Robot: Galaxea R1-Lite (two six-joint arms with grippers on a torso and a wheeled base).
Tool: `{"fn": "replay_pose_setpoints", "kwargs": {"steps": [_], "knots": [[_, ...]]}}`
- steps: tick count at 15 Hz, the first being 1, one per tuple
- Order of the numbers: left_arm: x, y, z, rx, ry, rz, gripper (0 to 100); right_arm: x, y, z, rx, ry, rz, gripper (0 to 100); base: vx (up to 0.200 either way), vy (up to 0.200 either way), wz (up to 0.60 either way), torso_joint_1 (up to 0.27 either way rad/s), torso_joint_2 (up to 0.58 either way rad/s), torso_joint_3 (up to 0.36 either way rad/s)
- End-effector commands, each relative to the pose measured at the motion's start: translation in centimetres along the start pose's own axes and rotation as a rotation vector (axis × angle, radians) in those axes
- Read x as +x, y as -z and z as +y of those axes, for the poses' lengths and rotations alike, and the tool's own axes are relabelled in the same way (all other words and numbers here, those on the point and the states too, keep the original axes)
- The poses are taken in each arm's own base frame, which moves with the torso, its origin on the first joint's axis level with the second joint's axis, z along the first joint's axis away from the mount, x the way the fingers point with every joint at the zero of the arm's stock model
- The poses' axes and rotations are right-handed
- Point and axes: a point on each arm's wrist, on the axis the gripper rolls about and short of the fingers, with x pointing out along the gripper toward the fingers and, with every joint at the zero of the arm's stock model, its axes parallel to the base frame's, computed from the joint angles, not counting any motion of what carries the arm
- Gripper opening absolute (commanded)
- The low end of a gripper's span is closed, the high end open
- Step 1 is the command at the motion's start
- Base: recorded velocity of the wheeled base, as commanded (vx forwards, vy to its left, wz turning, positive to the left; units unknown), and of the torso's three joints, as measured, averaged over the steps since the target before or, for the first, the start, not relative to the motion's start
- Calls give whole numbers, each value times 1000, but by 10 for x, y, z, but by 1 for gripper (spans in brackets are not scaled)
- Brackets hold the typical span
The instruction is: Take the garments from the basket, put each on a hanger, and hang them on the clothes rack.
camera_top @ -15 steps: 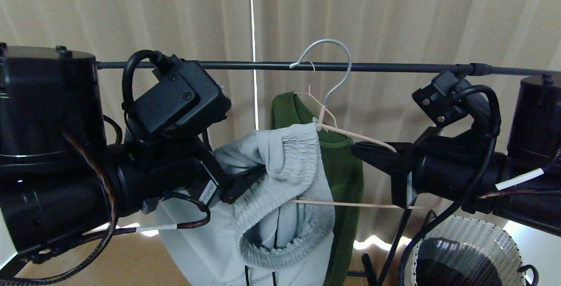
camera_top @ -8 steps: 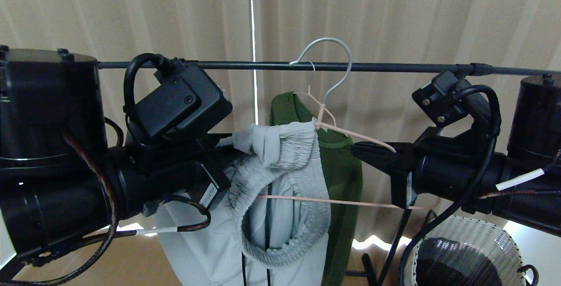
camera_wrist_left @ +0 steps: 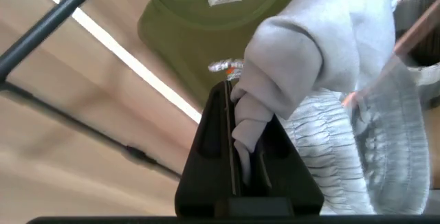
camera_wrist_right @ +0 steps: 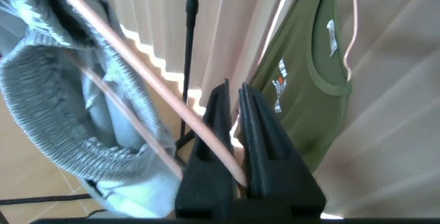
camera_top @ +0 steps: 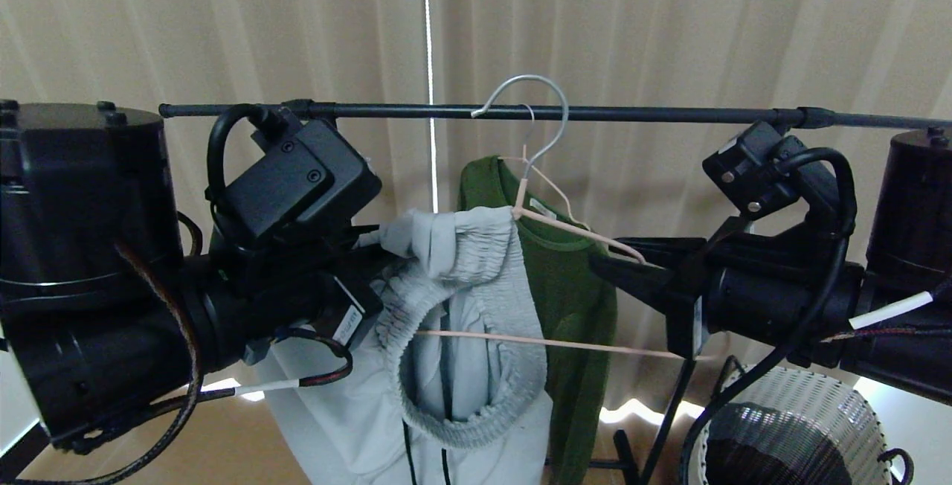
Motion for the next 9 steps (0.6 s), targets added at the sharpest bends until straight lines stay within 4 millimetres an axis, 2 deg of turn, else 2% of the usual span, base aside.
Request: {"fn": "replay_pose_setpoints", "kwargs": {"steps": [1, 4, 7, 9], "knots": [[1, 3, 6, -10, -35, 18, 0, 0, 0, 0, -2, 4, 3, 100, 0, 0, 0, 0, 0, 0], [4, 14, 22, -63, -184, 105, 0, -3, 5, -2, -3, 16, 16, 100, 0, 0, 0, 0, 0, 0], [6, 17, 26, -208, -330, 154, 0, -6, 11, -2, -3, 14, 25, 100, 0, 0, 0, 0, 0, 0], [6, 12, 28, -313, -343, 118, 0, -4, 14, -2, -4, 12, 8, 100, 0, 0, 0, 0, 0, 0]]}}
